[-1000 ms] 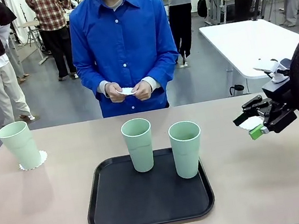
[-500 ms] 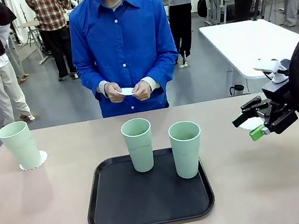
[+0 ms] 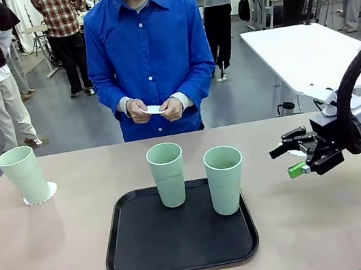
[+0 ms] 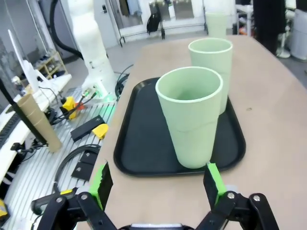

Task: Place coasters on the table and set cups on them.
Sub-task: Take one Reusable plastic cup from the Flat Tray and place it on a coaster set by the human.

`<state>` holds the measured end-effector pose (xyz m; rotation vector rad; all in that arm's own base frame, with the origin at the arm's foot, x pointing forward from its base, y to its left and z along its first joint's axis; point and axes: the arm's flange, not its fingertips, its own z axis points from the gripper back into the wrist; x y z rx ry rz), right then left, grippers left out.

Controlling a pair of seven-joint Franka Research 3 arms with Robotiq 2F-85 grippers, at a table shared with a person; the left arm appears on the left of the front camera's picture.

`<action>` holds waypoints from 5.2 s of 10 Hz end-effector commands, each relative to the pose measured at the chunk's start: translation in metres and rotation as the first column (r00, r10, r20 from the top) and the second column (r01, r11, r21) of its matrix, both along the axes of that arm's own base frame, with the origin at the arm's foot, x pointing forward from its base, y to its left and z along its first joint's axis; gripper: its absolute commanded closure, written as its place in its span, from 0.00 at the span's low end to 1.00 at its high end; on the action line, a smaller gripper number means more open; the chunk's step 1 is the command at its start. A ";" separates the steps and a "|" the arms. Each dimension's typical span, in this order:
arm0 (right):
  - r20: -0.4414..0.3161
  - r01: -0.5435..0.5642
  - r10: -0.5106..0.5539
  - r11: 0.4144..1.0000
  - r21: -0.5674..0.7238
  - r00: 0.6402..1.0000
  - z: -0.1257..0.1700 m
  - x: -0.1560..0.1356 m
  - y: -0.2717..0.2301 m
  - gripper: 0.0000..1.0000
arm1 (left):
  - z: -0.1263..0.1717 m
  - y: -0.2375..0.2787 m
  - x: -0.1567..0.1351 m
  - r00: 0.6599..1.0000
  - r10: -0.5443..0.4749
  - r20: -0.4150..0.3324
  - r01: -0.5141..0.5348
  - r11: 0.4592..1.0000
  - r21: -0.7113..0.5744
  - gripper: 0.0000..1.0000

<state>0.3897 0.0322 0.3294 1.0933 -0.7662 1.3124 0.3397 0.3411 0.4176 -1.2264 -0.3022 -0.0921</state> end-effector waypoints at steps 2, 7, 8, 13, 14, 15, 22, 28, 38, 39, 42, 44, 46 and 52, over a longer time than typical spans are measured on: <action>0.056 0.053 -0.054 0.998 0.022 0.997 -0.034 0.013 0.008 0.00 | 0.001 0.001 -0.003 1.000 -0.007 0.004 0.007 1.000 -0.005 0.00; 0.015 0.029 -0.030 0.999 0.017 0.999 -0.062 0.030 0.036 0.00 | 0.001 0.001 -0.003 1.000 -0.007 0.004 0.007 1.000 -0.005 0.00; 0.009 0.020 -0.020 0.999 0.035 1.000 -0.064 0.032 0.045 0.00 | 0.001 0.001 -0.003 1.000 -0.007 0.004 0.007 1.000 -0.005 0.00; -0.005 0.002 -0.002 0.999 0.035 1.000 -0.058 0.032 0.049 0.00 | 0.001 0.001 -0.003 1.000 -0.007 0.004 0.007 1.000 -0.005 0.00; -0.005 0.002 -0.002 0.999 0.035 1.000 -0.058 0.032 0.049 0.00 | 0.001 0.001 -0.003 1.000 -0.007 0.004 0.007 1.000 -0.005 0.00; -0.005 0.002 -0.002 0.999 0.035 1.000 -0.058 0.032 0.049 0.00 | 0.001 0.001 -0.003 1.000 -0.007 0.004 0.007 1.000 -0.005 0.00; 0.075 0.065 -0.076 0.987 0.144 0.994 -0.072 0.041 0.065 0.00 | 0.001 0.001 -0.003 1.000 -0.007 0.004 0.007 1.000 -0.005 0.00; 0.040 0.004 -0.012 0.985 0.175 0.999 -0.083 0.042 0.079 0.00 | 0.001 0.001 -0.003 1.000 -0.007 0.004 0.007 1.000 -0.005 0.00; -0.011 -0.085 0.089 0.977 0.193 0.996 -0.101 0.045 0.116 0.00 | 0.001 0.001 -0.003 1.000 -0.007 0.004 0.007 1.000 -0.005 0.00; -0.019 -0.096 0.101 0.977 0.188 0.995 -0.102 0.045 0.118 0.00 | 0.001 0.001 -0.003 1.000 -0.007 0.004 0.007 1.000 -0.005 0.00; -0.023 -0.118 0.125 0.975 0.190 0.992 -0.107 0.044 0.125 0.00 | 0.001 0.001 -0.003 1.000 -0.007 0.004 0.007 1.000 -0.005 0.00; 0.003 -0.113 0.115 0.975 0.191 0.993 -0.110 0.045 0.124 0.00 | 0.001 0.001 -0.003 1.000 -0.007 0.004 0.007 1.000 -0.005 0.00; 0.019 -0.113 0.111 0.975 0.193 0.994 -0.112 0.046 0.122 0.40 | 0.001 0.001 -0.003 1.000 -0.007 0.004 0.007 1.000 -0.005 0.00; -0.051 0.021 -0.014 0.990 0.141 0.999 -0.058 0.032 0.123 1.00 | 0.001 0.001 -0.003 1.000 -0.007 0.004 0.007 1.000 -0.005 0.00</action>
